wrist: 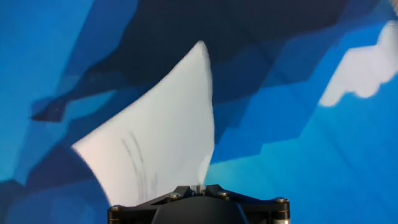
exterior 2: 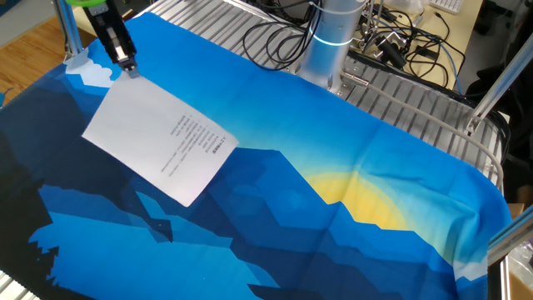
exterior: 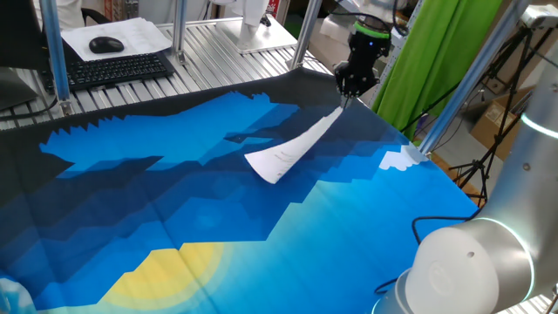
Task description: Flip over and spread out the paper that is laid flat on the table
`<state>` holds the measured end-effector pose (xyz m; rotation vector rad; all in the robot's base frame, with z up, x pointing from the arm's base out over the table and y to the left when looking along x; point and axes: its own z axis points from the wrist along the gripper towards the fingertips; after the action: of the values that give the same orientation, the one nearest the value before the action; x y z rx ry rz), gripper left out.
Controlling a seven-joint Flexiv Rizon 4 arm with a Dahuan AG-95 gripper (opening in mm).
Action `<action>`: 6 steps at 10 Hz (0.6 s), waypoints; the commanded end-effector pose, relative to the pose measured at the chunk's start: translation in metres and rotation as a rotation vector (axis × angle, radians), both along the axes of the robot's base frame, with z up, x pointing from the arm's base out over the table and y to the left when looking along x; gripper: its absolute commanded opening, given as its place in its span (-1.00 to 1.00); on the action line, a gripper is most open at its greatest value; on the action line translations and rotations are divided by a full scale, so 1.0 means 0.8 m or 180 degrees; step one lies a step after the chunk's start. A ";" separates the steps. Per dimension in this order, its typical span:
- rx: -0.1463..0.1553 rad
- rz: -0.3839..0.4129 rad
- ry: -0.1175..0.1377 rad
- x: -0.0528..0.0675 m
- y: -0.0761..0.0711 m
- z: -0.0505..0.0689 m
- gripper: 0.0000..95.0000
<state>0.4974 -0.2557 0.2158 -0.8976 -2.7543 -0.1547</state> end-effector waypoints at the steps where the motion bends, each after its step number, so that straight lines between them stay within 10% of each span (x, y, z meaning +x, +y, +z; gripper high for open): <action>1: -0.0150 0.0030 -0.0163 -0.004 0.002 -0.005 -1.00; 4: -0.0085 -0.0049 -0.0145 -0.004 0.002 -0.005 -1.00; 6: -0.0162 -0.0038 -0.0304 -0.004 0.002 -0.005 -1.00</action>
<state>0.4938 -0.2511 0.2119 -0.9523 -2.7998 -0.1670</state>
